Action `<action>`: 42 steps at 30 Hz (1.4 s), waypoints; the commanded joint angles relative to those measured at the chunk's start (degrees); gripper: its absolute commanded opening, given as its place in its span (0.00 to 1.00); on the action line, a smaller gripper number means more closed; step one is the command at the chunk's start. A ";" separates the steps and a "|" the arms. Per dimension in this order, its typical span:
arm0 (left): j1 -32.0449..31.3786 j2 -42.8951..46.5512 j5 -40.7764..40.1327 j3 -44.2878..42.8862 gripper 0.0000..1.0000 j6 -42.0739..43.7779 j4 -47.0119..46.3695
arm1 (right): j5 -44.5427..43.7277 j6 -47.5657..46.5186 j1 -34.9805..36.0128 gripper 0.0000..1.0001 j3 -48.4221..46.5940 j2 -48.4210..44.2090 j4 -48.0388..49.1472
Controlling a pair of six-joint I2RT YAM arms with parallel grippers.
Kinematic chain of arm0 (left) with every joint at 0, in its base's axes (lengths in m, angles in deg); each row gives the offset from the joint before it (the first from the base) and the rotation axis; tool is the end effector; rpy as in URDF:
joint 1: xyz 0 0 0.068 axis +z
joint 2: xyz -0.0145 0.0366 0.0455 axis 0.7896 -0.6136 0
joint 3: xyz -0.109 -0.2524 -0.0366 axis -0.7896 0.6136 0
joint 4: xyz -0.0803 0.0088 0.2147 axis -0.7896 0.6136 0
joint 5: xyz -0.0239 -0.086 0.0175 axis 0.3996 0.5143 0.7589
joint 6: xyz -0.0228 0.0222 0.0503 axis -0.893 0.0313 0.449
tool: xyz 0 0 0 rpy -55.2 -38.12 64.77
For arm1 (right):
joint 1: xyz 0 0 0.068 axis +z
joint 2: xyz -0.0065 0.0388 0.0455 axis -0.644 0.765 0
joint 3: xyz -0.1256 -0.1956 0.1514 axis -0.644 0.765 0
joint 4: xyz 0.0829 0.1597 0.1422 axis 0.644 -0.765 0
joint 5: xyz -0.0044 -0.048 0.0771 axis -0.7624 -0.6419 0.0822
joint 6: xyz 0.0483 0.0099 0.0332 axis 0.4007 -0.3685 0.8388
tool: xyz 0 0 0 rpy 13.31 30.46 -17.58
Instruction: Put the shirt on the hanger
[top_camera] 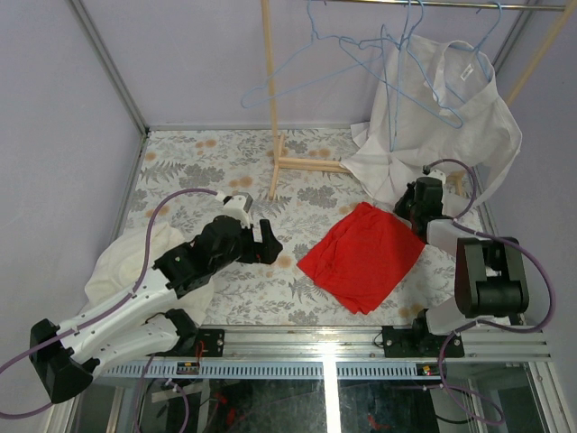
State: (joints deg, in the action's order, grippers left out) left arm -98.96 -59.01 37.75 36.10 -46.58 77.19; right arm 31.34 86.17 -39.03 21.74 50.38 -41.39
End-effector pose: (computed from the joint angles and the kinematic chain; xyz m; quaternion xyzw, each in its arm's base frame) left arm 0.1195 -0.1176 0.2822 0.0760 0.8735 -0.2516 0.4098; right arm 0.2850 0.0043 0.2110 0.1929 0.8362 0.1114 0.5012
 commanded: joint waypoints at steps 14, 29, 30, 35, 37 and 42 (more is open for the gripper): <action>0.38 -1.97 -7.86 -1.35 0.99 0.84 -1.95 | -5.41 4.51 -1.24 0.99 -11.09 -26.81 -36.10; 0.37 -3.34 -27.69 -11.63 1.00 1.51 8.80 | -6.84 -17.71 27.91 0.99 -21.76 -44.53 -60.06; 0.40 -2.49 -28.79 -11.47 1.00 1.32 9.36 | -9.12 -18.58 29.07 0.99 -22.25 -45.64 -60.80; 0.40 1.81 -35.44 -10.17 1.00 -2.12 12.32 | -16.90 -20.71 29.35 0.99 -22.82 -51.00 -59.48; 0.38 4.15 -38.20 -9.15 1.00 -4.20 12.82 | -18.36 -18.74 29.35 0.99 -21.41 -53.23 -57.71; 0.31 9.84 -40.71 -6.45 1.00 -5.71 11.42 | -17.26 -15.03 29.35 0.99 -14.39 -60.17 -48.02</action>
State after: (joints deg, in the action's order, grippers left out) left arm -98.96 -52.72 3.34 27.54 -49.40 89.02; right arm 15.69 69.19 -10.05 2.86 -5.86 -97.63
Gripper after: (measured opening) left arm 0.997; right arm 0.992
